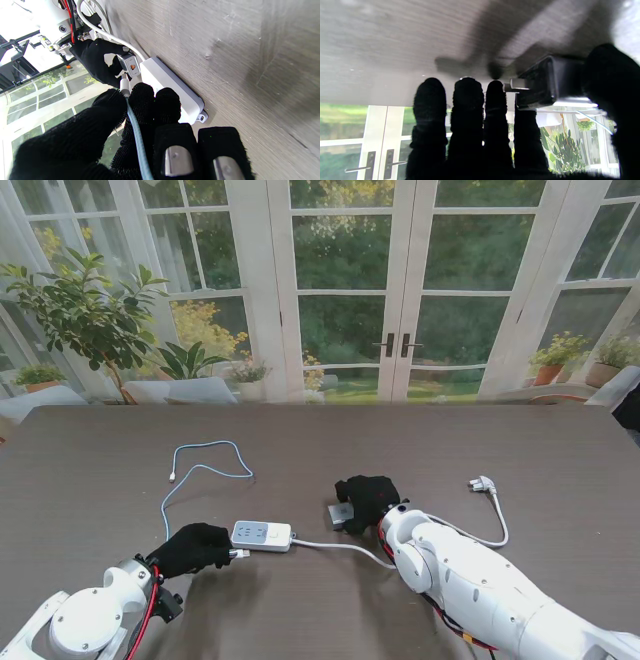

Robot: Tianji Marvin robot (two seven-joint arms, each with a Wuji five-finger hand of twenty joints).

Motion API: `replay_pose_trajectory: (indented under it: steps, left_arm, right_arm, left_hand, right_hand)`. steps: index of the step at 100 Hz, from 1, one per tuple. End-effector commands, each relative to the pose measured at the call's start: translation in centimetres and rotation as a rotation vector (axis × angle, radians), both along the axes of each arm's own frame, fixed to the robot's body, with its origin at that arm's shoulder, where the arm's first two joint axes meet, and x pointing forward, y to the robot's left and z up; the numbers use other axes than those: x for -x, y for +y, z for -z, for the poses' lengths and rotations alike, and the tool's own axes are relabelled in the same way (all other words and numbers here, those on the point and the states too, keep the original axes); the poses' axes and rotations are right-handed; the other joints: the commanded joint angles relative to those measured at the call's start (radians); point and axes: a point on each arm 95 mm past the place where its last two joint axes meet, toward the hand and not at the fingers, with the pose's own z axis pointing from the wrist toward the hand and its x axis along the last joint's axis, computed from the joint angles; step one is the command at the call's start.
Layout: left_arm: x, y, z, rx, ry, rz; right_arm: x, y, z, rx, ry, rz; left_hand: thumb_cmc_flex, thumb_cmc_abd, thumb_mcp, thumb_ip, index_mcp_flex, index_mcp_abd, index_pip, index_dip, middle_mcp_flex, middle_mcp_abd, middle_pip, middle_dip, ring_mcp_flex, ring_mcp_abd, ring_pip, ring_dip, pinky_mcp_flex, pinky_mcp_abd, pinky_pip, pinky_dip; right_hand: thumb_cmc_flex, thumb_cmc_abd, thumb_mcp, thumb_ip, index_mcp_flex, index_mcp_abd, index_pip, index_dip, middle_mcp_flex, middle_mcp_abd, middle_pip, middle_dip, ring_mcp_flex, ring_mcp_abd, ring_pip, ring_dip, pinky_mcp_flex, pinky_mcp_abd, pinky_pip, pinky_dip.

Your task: Set up the charging station

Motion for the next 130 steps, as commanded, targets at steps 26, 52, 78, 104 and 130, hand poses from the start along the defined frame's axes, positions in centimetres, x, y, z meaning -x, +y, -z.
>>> replay_pose_trajectory:
  steps: [26, 52, 78, 104, 130]
  left_arm:
    - [0.3, -0.4, 0.1, 0.010, 0.017, 0.010]
    - [0.4, -0.5, 0.1, 0.009, 0.024, 0.004]
    - [0.4, -0.5, 0.0, 0.011, 0.029, 0.003]
    - [0.4, -0.5, 0.0, 0.010, 0.037, -0.003]
    - [0.2, -0.5, -0.2, 0.013, 0.041, -0.009]
  right_arm:
    - [0.0, 0.2, 1.1, 0.016, 0.038, -0.037]
    - [-0.2, 0.1, 1.5, 0.008, 0.029, -0.052]
    - [-0.5, -0.2, 1.8, -0.007, -0.002, -0.079]
    - [-0.6, -0.2, 1.8, -0.039, 0.022, -0.089]
    - [-0.6, 0.0, 0.9, -0.101, 0.020, -0.073]
  left_hand:
    - [0.010, -0.016, -0.018, 0.028, 0.034, 0.016, -0.008, -0.001, 0.111, 0.050, 0.051, -0.006, -0.019, 0.026, 0.101, -0.009, 0.038, -0.014, 0.286, -0.007]
    - [0.012, -0.009, -0.028, 0.031, 0.034, 0.020, -0.014, 0.001, 0.112, 0.051, 0.050, -0.008, -0.019, 0.026, 0.100, -0.010, 0.038, -0.014, 0.286, -0.007]
    - [0.016, -0.001, -0.040, 0.034, 0.035, 0.021, -0.019, 0.004, 0.115, 0.051, 0.049, -0.011, -0.019, 0.026, 0.099, -0.010, 0.038, -0.014, 0.286, -0.007]
    - [0.020, 0.002, -0.048, 0.038, 0.034, 0.021, -0.024, 0.006, 0.116, 0.051, 0.049, -0.013, -0.019, 0.027, 0.099, -0.010, 0.038, -0.014, 0.286, -0.007]
    - [0.023, 0.001, -0.050, 0.039, 0.035, 0.022, -0.025, 0.008, 0.116, 0.052, 0.049, -0.013, -0.019, 0.029, 0.098, -0.011, 0.037, -0.012, 0.286, -0.007]
  right_hand:
    - [0.076, 0.024, 0.035, 0.007, 0.127, -0.119, -0.112, 0.043, 0.115, -0.033, 0.021, 0.025, 0.071, -0.007, 0.026, -0.707, 0.033, -0.004, 0.065, -0.026]
    - [0.180, 0.058, 0.012, -0.195, 0.257, -0.220, 0.061, -0.227, 0.272, -0.052, -0.008, 0.043, 0.136, -0.009, 0.013, -0.708, 0.071, 0.005, 0.076, -0.044]
    - [0.196, 0.158, 0.061, -0.166, 0.325, -0.227, 0.111, -0.209, 0.382, -0.057, -0.031, 0.069, 0.206, -0.020, 0.008, -0.708, 0.113, -0.006, 0.080, -0.048]
    - [0.190, 0.173, 0.107, -0.166, 0.333, -0.225, 0.173, -0.183, 0.457, -0.050, -0.039, 0.077, 0.272, -0.023, 0.006, -0.703, 0.161, -0.014, 0.073, -0.053]
    - [0.193, 0.184, 0.132, -0.163, 0.329, -0.219, 0.193, -0.171, 0.476, -0.044, -0.034, 0.094, 0.299, -0.029, 0.007, -0.697, 0.177, -0.025, 0.071, -0.053]
